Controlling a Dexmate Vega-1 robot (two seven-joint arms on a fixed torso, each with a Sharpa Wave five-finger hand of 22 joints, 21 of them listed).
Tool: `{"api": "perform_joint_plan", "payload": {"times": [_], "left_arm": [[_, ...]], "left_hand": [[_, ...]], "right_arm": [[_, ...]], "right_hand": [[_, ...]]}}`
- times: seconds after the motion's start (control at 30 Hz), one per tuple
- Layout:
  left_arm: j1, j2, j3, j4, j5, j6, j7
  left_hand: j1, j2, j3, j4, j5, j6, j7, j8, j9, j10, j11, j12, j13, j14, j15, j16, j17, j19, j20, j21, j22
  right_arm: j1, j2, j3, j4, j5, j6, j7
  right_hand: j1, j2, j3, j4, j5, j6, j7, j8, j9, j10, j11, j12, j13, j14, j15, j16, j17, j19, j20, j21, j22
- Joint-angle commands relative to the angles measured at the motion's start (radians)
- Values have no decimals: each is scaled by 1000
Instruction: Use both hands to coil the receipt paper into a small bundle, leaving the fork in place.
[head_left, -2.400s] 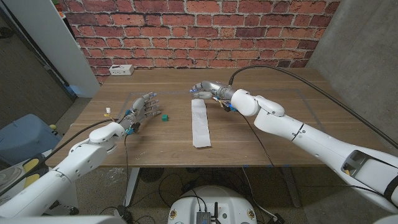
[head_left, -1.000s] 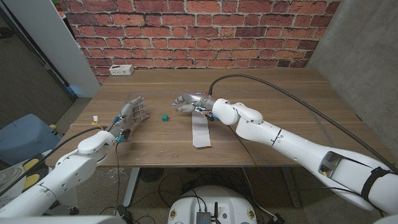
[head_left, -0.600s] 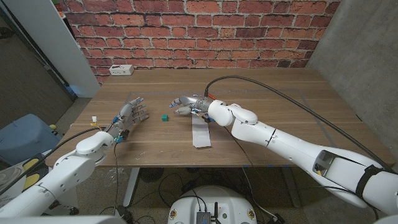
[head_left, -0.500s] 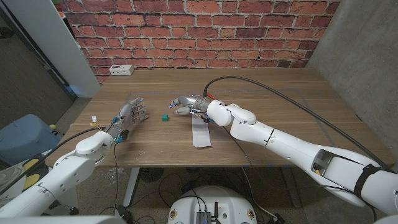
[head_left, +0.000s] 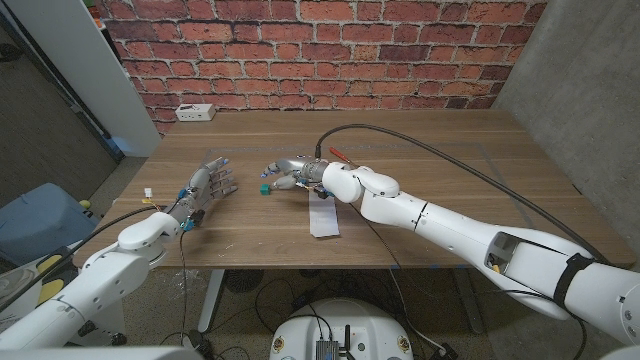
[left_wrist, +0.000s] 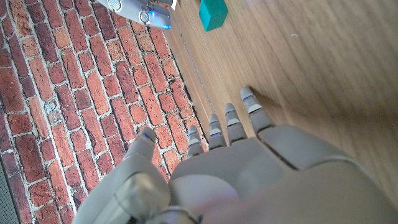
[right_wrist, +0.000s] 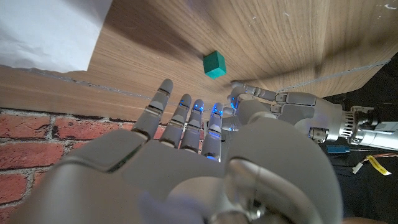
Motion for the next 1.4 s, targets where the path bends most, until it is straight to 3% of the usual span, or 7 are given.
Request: {"api": "perform_joint_plan", "payload": {"times": [0.03,0.97,1.4], "left_arm": [[5,-1,-5,3,-3,-5,-8],[-12,-4,1,31,-12,1,-27],[-34,-4,11,43,-12,11,-34]], "left_hand": [[-10,0,2,5,2,-7,-4,-1,1,8,-5,-3,4,5,-1,4,5,-5,-2,-4,1],[-15,-1,2,6,2,-7,-3,-2,1,8,0,-6,3,6,1,2,5,-6,-2,-3,1],[-20,-3,1,8,2,-5,-3,-2,1,8,-1,-7,3,5,2,1,6,-7,-2,-3,1]], "right_arm": [[43,50,-38,98,7,55,14],[138,179,-108,340,8,134,-1],[158,209,-143,426,-13,95,-36]], "right_hand": [[17,-2,4,-2,-2,-1,-5,-3,1,8,-6,-5,1,8,-58,2,2,8,-6,9,2],[56,-4,-7,7,-7,-9,-12,-7,2,-1,-14,-11,1,8,-65,5,3,12,-10,9,3],[182,-28,-18,-4,-13,19,-18,3,1,16,-29,-9,0,93,-116,52,16,85,-45,36,7]]}}
